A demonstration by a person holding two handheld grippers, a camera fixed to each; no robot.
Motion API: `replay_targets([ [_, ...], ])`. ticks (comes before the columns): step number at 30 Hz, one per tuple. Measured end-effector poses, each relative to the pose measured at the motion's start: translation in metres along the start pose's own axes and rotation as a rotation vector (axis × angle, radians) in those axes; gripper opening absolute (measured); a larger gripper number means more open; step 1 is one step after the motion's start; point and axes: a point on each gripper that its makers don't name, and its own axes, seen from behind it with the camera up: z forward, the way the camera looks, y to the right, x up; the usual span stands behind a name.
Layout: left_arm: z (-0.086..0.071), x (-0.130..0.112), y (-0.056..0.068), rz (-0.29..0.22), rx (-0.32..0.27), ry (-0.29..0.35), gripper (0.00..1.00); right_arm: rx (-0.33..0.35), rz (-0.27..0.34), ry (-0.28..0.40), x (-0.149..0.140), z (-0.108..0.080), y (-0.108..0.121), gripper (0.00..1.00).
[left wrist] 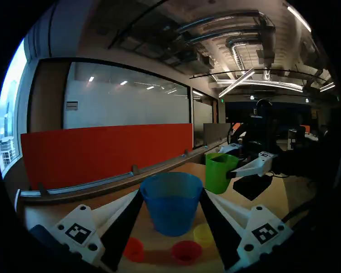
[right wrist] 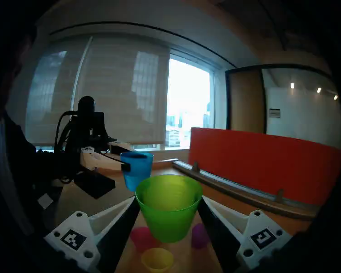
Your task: Pour water
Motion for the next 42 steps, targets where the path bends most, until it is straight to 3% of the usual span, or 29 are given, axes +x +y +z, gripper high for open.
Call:
replay_targets([
  [21, -0.004, 0.012, 0.0, 0.011, -0.002, 0.016, 0.87, 0.002, -0.017, 0.05, 0.006, 0.008, -0.003, 0.91],
  [42, -0.008, 0.027, -0.004, 0.054, -0.003, 0.029, 0.87, 0.07, 0.015, 0.029, -0.004, 0.018, -0.022, 0.91],
])
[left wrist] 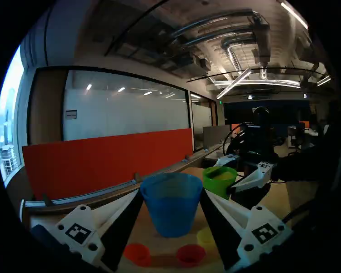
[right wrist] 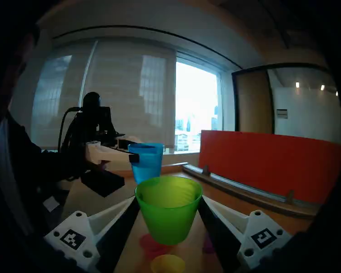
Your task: Pour water
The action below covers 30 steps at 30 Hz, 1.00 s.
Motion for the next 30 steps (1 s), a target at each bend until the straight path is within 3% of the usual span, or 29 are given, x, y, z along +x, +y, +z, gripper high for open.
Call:
replay_targets([
  [30, 0.0, 0.024, -0.01, 0.323, 0.064, -0.06, 0.87, 0.083, 0.017, -0.021, -0.017, 0.024, -0.034, 0.91],
])
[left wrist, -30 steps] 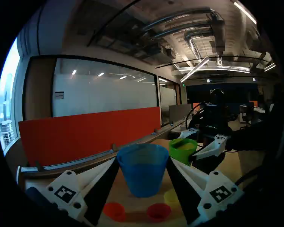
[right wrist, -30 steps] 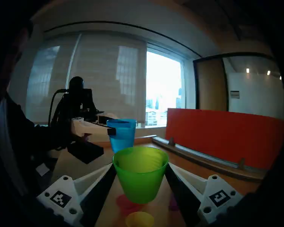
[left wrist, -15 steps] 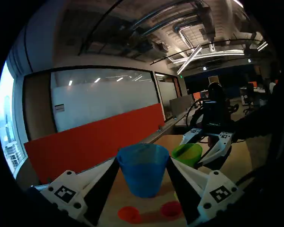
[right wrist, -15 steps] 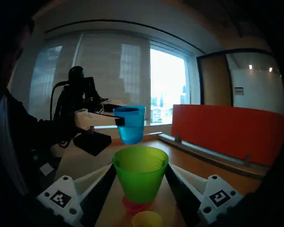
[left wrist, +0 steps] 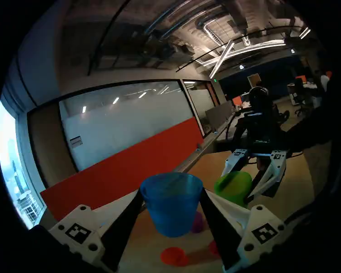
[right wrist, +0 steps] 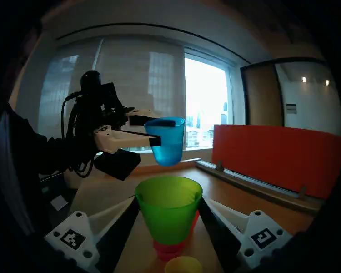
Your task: Pour water
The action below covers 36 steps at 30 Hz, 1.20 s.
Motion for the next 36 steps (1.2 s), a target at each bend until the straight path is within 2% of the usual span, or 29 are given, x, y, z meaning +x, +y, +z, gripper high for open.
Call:
replay_targets([
  [8, 0.001, 0.007, -0.001, 0.105, 0.019, -0.007, 0.87, 0.017, -0.003, -0.005, -0.003, 0.005, -0.007, 0.91],
  [18, 0.003, 0.014, -0.001, 0.186, 0.026, -0.005, 0.87, 0.044, 0.0, -0.006, -0.007, 0.01, -0.017, 0.91],
  [36, -0.002, 0.026, 0.005, 0.346, 0.035, 0.015, 0.87, 0.085, 0.001, -0.009, -0.011, 0.023, -0.03, 0.91],
])
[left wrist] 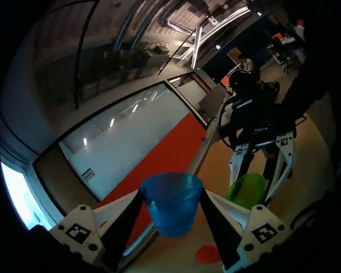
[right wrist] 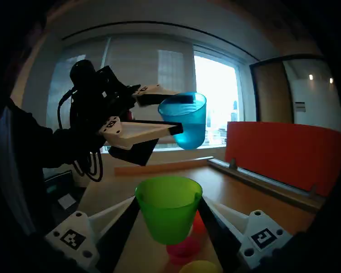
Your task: Pour water
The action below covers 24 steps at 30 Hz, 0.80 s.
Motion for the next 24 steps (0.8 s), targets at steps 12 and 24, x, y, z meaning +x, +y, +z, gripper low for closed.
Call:
replay_targets([
  [12, -0.0015, 0.0063, -0.002, 0.068, 0.018, 0.01, 0.86, 0.023, -0.006, 0.001, -0.001, 0.0047, -0.0081, 0.9],
  [24, 0.0016, 0.01, -0.0015, 0.135, 0.027, 0.024, 0.86, 0.03, -0.01, 0.001, 0.0006, 0.0073, -0.0095, 0.9],
])
